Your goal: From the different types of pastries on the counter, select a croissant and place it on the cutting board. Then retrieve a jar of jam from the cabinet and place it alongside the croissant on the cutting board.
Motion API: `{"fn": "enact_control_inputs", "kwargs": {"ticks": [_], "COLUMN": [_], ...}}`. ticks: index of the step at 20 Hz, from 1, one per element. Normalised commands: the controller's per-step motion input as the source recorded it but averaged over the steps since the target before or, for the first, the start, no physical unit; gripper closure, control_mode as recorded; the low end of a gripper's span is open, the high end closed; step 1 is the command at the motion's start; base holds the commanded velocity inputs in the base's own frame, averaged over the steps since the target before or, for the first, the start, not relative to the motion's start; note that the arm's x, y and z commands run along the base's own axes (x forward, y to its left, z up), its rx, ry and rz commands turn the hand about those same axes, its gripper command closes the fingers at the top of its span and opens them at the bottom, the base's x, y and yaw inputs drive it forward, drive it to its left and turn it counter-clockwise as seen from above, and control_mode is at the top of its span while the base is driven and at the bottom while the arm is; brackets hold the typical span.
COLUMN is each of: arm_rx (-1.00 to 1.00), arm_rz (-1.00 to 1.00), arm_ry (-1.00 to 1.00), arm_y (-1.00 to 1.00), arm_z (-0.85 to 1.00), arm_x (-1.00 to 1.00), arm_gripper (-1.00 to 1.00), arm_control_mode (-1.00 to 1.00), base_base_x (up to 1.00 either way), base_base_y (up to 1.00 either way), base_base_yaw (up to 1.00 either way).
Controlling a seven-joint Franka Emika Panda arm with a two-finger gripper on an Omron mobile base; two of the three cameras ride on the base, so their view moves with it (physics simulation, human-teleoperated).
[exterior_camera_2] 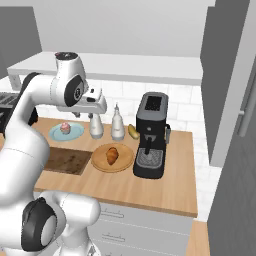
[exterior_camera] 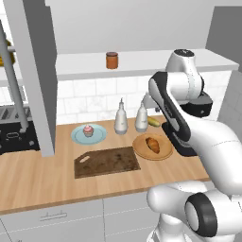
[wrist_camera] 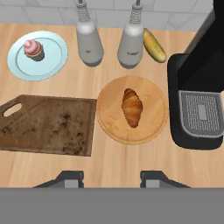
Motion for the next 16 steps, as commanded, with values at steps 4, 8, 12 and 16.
{"fn": "enact_control_inputs", "kwargs": {"ticks": [4,8,12,16], "arm_rx": [0.0,-0.01,0.0,-0.12], "arm_rz": [0.06,0.06,0.05,0.0], "arm_ry": [0.0,0.04,0.0,0.0], "arm_y": [-0.2,-0.31,-0.11,0.0], "arm_z": [0.0,-0.19,-0.17,-0.5], "arm_x": [0.01,0.1,0.08,0.09], "arm_gripper": [-1.0,-1.0,-1.0,-1.0], "arm_control_mode": [-1.0,-1.0,-1.0,-1.0], "base_base_x": [0.0,0.0,0.0,0.0], "base_base_y": [0.0,0.0,0.0,0.0], "base_base_yaw": [0.0,0.0,0.0,0.0]}}
